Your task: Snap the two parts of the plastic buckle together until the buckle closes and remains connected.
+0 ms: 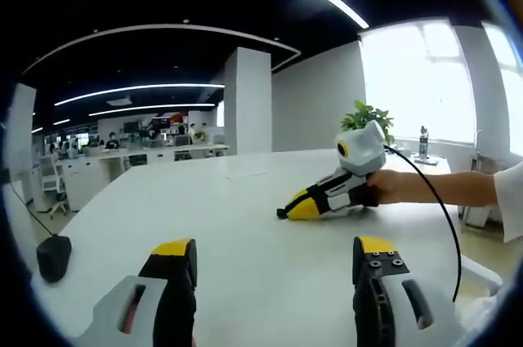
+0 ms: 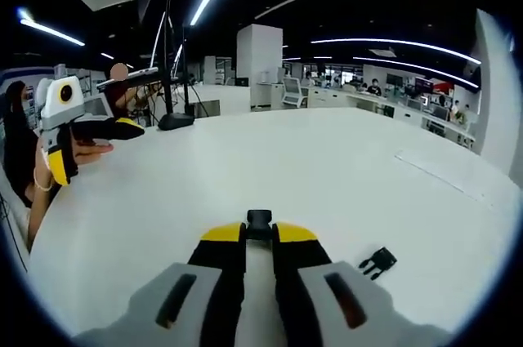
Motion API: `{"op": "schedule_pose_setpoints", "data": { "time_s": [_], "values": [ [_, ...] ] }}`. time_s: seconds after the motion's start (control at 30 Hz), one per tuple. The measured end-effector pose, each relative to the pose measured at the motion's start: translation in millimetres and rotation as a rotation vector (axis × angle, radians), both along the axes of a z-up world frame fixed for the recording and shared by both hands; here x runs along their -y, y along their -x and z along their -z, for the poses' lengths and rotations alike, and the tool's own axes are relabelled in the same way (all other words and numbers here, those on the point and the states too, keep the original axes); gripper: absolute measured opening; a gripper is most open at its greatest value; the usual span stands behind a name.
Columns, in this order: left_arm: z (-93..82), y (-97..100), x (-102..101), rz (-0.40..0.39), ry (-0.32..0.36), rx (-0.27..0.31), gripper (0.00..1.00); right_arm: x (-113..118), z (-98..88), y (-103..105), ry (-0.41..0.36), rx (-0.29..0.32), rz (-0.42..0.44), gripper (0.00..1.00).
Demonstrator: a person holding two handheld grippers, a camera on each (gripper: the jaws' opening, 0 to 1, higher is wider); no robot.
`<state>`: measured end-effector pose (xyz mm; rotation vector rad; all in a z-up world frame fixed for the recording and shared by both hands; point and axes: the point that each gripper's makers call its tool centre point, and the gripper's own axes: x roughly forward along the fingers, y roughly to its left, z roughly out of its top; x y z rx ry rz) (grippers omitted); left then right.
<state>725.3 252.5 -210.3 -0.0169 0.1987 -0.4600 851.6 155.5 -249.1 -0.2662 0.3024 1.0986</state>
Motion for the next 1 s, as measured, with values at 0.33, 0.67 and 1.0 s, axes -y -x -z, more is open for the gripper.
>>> {"op": "schedule_pose_setpoints", "data": {
  "time_s": [0.33,0.67,1.0],
  "values": [
    [9.5,-8.8,-5.5,-0.002,0.003,-0.028,0.77,7.4,-1.7,8.7,-0.013,0.002,-0.002,0.12],
    [-5.4,-16.6,-7.2,0.006,0.013,-0.004,0.76,21.3,-12.2,15.7,-0.024,0.022,0.008,0.12],
    [-16.2,-21.6,13.2,0.093,0.029,0.004,0.76,35.3,-9.1,20.8,-0.036,0.010,0.031,0.12]
  ]
}}
